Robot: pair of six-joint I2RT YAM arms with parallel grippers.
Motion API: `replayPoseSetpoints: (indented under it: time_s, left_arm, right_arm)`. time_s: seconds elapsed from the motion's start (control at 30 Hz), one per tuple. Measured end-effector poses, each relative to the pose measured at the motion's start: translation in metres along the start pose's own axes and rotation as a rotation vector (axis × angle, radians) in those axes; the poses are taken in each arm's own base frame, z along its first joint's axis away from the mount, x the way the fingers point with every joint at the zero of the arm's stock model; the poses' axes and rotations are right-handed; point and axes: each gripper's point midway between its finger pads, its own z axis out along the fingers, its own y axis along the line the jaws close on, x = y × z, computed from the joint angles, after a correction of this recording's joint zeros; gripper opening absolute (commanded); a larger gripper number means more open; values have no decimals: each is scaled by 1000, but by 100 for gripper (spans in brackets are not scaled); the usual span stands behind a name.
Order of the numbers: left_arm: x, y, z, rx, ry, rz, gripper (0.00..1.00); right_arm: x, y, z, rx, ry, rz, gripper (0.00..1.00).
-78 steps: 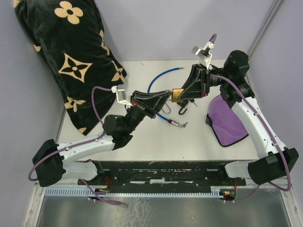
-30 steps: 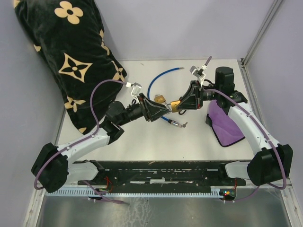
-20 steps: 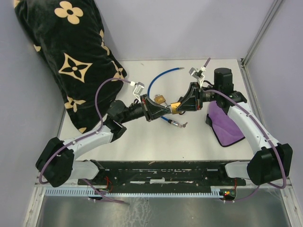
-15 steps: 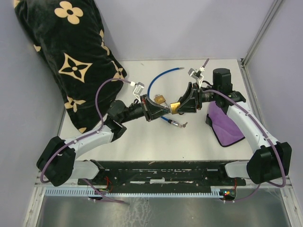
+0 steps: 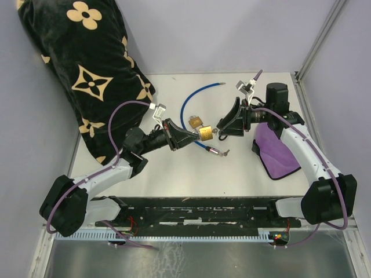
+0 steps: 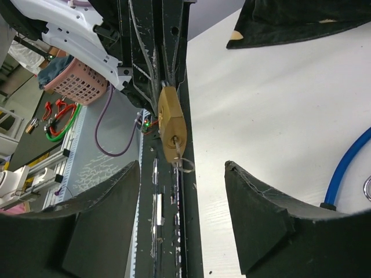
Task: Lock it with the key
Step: Place the key at the center of the board.
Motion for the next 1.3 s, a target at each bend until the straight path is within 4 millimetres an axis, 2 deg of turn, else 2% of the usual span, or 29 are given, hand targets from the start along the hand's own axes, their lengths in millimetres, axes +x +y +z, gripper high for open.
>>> replayPoseSetpoints:
  time_s: [0.1, 0.3, 0.4, 0.53, 0.57, 0.83, 0.93, 1.03, 1.13, 1.2, 1.3]
  left_arm:
    - [1, -3, 0, 13, 8, -12, 3]
    - [2, -5, 0, 24, 12, -27, 3]
    - [3, -6, 0, 35, 17, -30, 3]
    - [4, -6, 1, 36, 21, -37, 3]
    - [5, -6, 1, 36, 24, -39, 3]
    - [1, 0, -3, 21, 16, -39, 3]
    - [-7, 7, -15, 2, -4, -34, 3]
    - [-25, 21, -32, -38, -74, -48, 3]
    - [-35, 26, -41, -50, -114, -64, 3]
    - [-35, 28, -44, -61, -104, -61, 3]
    - [-26, 42, -54, -176, -69, -48, 3]
  right_arm:
    - [2, -1, 5, -4, 4, 11, 60]
    - [5, 2, 15, -25, 19, 27, 38]
    - [5, 4, 18, -32, 22, 29, 33]
    - [3, 5, 19, -35, 20, 30, 6]
    - [3, 5, 19, -37, 20, 31, 2]
    - [2, 7, 18, -46, 17, 31, 2]
    - [0, 2, 13, -30, 8, 15, 2]
    - [2, -1, 8, -10, 5, 9, 2]
    - [3, -3, 7, 8, 4, -4, 2]
    - [3, -7, 6, 28, 4, -7, 2]
    - [6, -16, 5, 67, -1, -3, 2]
